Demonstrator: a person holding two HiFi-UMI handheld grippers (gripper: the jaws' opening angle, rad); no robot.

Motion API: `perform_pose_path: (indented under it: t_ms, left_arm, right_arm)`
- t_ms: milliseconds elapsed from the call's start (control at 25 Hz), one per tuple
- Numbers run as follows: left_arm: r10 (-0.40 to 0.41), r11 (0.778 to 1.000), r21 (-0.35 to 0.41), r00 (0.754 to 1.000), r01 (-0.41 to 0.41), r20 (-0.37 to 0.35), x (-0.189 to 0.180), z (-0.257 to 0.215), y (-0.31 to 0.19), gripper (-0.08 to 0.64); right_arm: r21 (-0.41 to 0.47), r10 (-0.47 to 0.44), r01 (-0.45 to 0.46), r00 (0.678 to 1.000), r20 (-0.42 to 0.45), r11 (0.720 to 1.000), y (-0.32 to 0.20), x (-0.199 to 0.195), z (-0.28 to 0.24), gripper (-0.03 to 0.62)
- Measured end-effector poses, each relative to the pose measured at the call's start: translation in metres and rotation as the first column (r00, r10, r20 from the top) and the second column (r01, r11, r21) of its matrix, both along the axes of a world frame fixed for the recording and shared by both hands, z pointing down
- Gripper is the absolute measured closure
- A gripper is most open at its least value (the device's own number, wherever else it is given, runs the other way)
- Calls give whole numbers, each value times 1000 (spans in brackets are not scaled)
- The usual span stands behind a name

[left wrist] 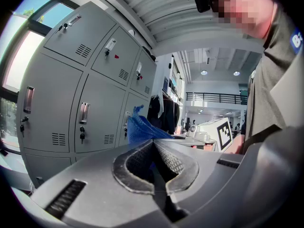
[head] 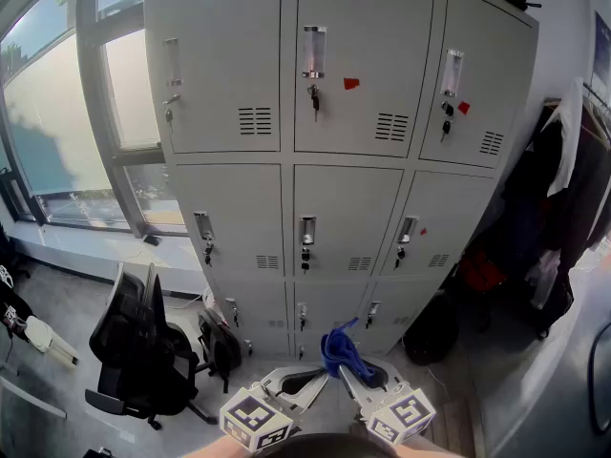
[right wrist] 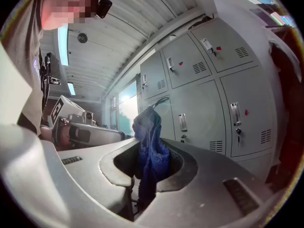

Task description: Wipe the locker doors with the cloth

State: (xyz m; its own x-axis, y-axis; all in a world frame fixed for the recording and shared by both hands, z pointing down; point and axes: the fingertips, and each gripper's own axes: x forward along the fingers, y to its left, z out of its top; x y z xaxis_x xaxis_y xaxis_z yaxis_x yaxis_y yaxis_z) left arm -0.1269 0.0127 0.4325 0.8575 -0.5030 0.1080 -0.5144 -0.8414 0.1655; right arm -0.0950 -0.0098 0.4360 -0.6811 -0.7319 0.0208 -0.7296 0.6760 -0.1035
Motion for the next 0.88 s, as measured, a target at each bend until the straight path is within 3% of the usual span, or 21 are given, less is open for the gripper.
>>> perform_pose_path:
  t_ms: [880]
  left_arm:
    - [-39, 999, 7, 999, 39, -6, -18, -3, -8, 552]
  right_arm:
    - [-17, -43, 44, 998, 36, 999, -9, -18, 2, 514]
